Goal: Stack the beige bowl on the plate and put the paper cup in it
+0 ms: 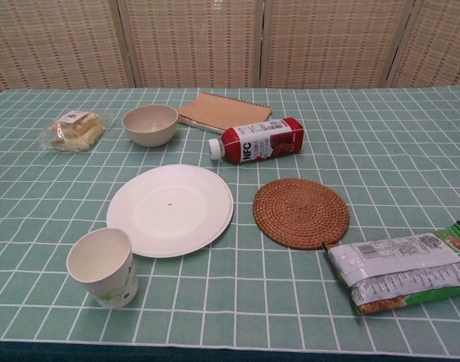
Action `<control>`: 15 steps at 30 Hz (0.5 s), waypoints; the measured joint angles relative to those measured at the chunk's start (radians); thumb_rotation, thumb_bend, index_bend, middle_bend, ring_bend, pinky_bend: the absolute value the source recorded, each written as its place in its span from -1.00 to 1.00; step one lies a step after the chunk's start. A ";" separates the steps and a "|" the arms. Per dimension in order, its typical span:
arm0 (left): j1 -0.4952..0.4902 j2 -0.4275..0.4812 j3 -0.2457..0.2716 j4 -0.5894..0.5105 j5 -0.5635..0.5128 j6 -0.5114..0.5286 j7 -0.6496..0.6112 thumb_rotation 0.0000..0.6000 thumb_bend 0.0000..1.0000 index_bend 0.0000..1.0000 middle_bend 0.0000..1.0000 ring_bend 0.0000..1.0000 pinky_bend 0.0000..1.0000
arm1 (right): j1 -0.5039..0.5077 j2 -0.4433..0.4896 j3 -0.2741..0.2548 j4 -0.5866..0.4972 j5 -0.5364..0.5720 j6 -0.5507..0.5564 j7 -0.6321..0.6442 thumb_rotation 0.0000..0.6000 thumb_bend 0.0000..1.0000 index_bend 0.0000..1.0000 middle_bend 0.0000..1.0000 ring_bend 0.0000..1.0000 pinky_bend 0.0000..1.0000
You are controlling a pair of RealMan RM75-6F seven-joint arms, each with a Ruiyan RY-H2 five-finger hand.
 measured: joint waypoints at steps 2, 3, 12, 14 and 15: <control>0.000 0.000 0.000 0.001 -0.001 0.000 -0.001 1.00 -0.45 -0.79 -0.97 -0.84 -0.46 | 0.001 0.000 0.000 -0.001 -0.001 -0.001 -0.002 1.00 -0.48 -0.75 -0.75 -0.91 -0.75; 0.000 0.000 0.000 0.002 -0.001 0.000 -0.001 1.00 -0.45 -0.79 -0.97 -0.84 -0.46 | 0.003 -0.001 0.001 -0.002 -0.001 -0.002 -0.003 1.00 -0.48 -0.75 -0.75 -0.91 -0.75; -0.004 0.000 -0.002 0.014 0.004 -0.004 -0.015 1.00 -0.45 -0.79 -0.97 -0.84 -0.46 | 0.003 0.001 0.002 -0.009 -0.003 0.001 -0.012 1.00 -0.48 -0.75 -0.75 -0.91 -0.75; -0.008 0.000 -0.003 0.019 0.005 -0.010 -0.020 1.00 -0.45 -0.79 -0.97 -0.84 -0.46 | 0.002 0.002 0.003 -0.012 -0.003 0.003 -0.016 1.00 -0.48 -0.75 -0.75 -0.91 -0.75; -0.010 0.000 -0.004 0.021 0.006 -0.015 -0.023 1.00 -0.45 -0.79 -0.97 -0.84 -0.46 | 0.002 0.003 0.003 -0.013 -0.003 0.003 -0.017 1.00 -0.48 -0.75 -0.75 -0.91 -0.75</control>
